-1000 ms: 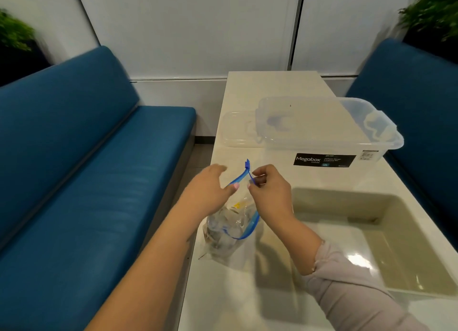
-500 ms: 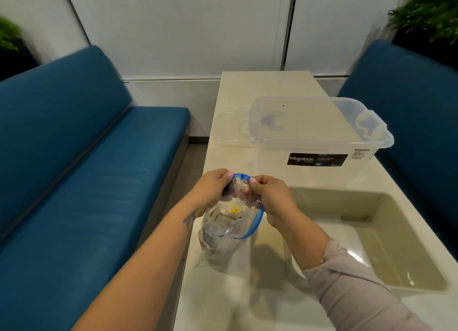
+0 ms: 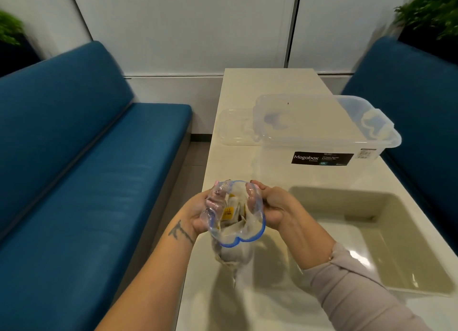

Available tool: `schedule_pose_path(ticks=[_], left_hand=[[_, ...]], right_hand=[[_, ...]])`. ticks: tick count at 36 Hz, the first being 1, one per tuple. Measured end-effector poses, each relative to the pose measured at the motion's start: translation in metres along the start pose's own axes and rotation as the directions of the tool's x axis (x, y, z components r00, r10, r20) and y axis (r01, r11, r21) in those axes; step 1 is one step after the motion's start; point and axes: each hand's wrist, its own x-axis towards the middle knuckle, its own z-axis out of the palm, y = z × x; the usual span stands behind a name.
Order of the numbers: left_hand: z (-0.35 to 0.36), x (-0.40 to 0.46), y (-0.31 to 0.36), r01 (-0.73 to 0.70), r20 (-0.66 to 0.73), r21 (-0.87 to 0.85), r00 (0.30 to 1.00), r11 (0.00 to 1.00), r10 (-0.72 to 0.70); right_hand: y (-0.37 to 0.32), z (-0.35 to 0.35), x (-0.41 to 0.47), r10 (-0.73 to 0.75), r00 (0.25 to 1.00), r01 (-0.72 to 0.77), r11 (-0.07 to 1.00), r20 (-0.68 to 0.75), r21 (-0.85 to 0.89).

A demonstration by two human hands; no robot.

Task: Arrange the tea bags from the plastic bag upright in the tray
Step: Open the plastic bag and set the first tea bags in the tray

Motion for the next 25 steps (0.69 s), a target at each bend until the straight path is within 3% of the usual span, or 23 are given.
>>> schedule_pose_path(ticks=[3,6,9,11,13,15,17,22,25], left_hand=[[0.009,-0.011,-0.007,-0.084,-0.015,0.078,0.996,0.993,0.085],[0.019,-0.019,-0.013,-0.208,-0.055,0.296,0.971,0.932,0.234],[0.023,-0.023,-0.01,-0.22,-0.073,0.514,0.952,0.829,0.298],[0.023,-0.021,-0.005,-0.218,-0.099,0.647,0.926,0.731,0.364],[0.023,-0.021,-0.003,-0.172,-0.119,0.84,0.867,0.515,0.485],[0.025,-0.025,-0.006,-0.049,-0.083,0.981,0.767,0.188,0.636],[0.026,-0.03,-0.013,0.06,-0.011,0.997,0.69,-0.041,0.724],[0.023,-0.034,-0.033,0.149,0.22,0.921,0.567,-0.361,0.794],[0.023,-0.04,-0.026,0.205,0.349,0.851,0.469,-0.484,0.811]], right_hand=[[0.006,0.001,-0.001,-0.038,0.999,0.035,0.996,-0.039,-0.083],[0.009,0.001,0.003,-0.28,0.958,0.238,0.89,-0.054,-0.388],[0.01,0.003,0.003,-0.485,0.874,0.36,0.612,0.025,-0.704],[0.01,0.006,-0.004,-0.54,0.83,0.395,0.389,0.141,-0.832],[0.012,0.008,-0.01,-0.544,0.798,0.391,0.142,0.259,-0.909],[0.012,0.008,-0.014,-0.556,0.761,0.339,-0.098,0.334,-0.936],[0.01,0.008,-0.016,-0.547,0.749,0.295,-0.23,0.374,-0.927],[0.011,0.01,-0.015,-0.52,0.742,0.196,-0.435,0.423,-0.879],[0.008,0.008,-0.015,-0.543,0.731,0.17,-0.442,0.413,-0.881]])
